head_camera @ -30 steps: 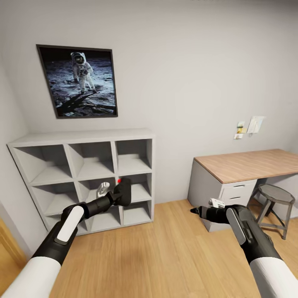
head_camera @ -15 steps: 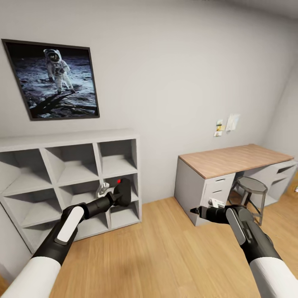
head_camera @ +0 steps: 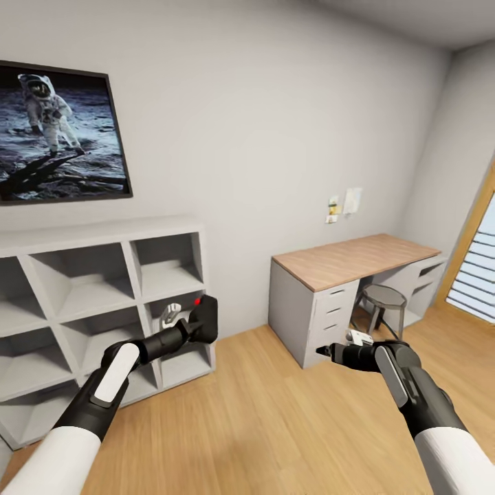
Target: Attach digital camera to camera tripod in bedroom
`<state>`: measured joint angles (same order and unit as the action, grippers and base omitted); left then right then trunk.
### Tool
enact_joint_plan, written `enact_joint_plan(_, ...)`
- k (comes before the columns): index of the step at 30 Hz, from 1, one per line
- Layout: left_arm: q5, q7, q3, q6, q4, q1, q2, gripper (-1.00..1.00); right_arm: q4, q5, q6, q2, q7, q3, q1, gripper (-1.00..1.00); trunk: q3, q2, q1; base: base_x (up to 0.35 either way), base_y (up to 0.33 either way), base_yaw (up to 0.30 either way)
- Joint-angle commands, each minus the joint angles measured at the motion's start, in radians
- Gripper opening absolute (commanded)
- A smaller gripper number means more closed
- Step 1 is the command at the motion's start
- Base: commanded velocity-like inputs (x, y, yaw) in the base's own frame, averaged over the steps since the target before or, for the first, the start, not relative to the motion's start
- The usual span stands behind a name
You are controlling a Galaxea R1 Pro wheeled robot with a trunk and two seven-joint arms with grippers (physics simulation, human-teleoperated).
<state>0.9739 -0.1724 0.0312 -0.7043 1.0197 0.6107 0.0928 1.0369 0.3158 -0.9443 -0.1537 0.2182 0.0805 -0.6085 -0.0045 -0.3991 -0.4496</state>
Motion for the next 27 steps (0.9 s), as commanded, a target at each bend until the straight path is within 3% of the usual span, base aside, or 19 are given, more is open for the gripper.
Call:
enact_joint_plan(1,0.001,-0.004,0.001,-0.002,0.000,0.000,0.001,-1.00,0.000,-0.009,-0.004,0.000,0.010,0.002,0.000,1.00,0.000,-0.001,0.000,0.000,0.000,-0.254)
enact_joint_plan(8,0.002,-0.011,0.002,-0.001,0.008,0.000,0.001,-1.00,0.000,-0.008,-0.004,0.000,0.010,0.002,0.000,1.00,0.000,-0.001,0.000,0.000,0.000,-0.254)
enact_joint_plan(17,0.001,-0.063,0.004,0.000,0.015,0.000,0.002,-1.00,0.001,-0.007,-0.003,0.000,0.010,0.002,0.000,1.00,0.000,-0.001,0.000,0.000,0.000,-0.254)
enact_joint_plan(27,0.004,-0.068,-0.005,-0.003,-0.001,0.000,0.002,-1.00,0.001,-0.010,-0.003,0.000,0.011,0.003,0.000,1.00,0.000,-0.001,0.000,0.000,0.000,-0.254)
